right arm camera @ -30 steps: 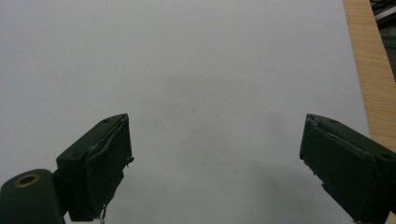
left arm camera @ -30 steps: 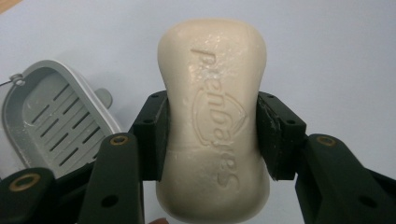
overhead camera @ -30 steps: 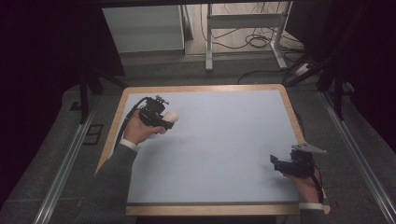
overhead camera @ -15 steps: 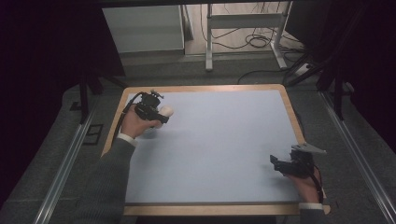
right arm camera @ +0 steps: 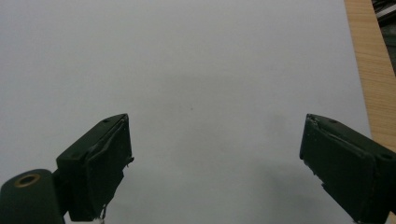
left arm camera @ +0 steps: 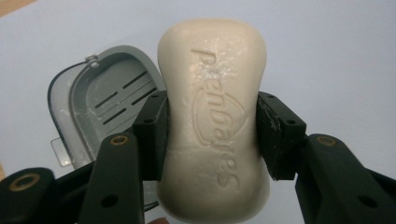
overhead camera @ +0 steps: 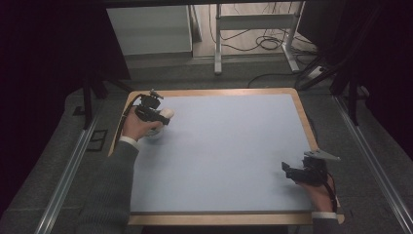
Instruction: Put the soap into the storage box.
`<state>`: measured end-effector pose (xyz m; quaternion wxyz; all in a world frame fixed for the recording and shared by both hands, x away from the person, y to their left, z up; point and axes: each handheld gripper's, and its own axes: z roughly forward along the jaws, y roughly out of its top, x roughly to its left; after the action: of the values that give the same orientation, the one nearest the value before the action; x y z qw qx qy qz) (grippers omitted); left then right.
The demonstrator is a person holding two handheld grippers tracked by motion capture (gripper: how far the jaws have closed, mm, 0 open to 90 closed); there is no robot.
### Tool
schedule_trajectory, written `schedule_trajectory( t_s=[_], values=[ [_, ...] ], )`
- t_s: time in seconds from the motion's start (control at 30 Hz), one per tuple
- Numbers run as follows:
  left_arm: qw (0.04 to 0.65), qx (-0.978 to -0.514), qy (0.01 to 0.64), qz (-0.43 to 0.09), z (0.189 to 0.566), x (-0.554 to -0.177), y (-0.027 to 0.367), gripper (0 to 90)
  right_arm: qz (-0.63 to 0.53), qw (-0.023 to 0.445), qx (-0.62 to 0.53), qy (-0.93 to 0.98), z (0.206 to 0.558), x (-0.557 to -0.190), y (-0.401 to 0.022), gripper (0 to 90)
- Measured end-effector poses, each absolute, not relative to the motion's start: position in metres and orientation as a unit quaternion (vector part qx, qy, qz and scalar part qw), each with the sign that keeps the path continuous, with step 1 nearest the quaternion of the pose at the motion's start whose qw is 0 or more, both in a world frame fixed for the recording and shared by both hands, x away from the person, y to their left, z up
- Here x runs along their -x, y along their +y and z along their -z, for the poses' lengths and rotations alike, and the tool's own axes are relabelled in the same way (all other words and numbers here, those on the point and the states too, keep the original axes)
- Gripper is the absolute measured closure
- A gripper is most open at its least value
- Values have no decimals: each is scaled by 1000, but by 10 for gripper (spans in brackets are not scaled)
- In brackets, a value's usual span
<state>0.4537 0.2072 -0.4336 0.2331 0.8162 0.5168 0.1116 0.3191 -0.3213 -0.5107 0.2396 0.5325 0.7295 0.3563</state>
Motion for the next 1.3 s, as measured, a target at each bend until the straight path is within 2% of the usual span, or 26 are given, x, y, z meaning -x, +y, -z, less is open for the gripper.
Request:
schedule_trajectory(
  t_s=[0.7, 1.3],
  values=[
    [209, -788, 568, -114, 453, -474, 229, 496, -354, 239, -534, 730, 512, -320, -322, 87],
    [193, -784, 581, -106, 470, -476, 236, 495, -352, 239, -534, 731, 513, -320, -322, 88]
  ],
)
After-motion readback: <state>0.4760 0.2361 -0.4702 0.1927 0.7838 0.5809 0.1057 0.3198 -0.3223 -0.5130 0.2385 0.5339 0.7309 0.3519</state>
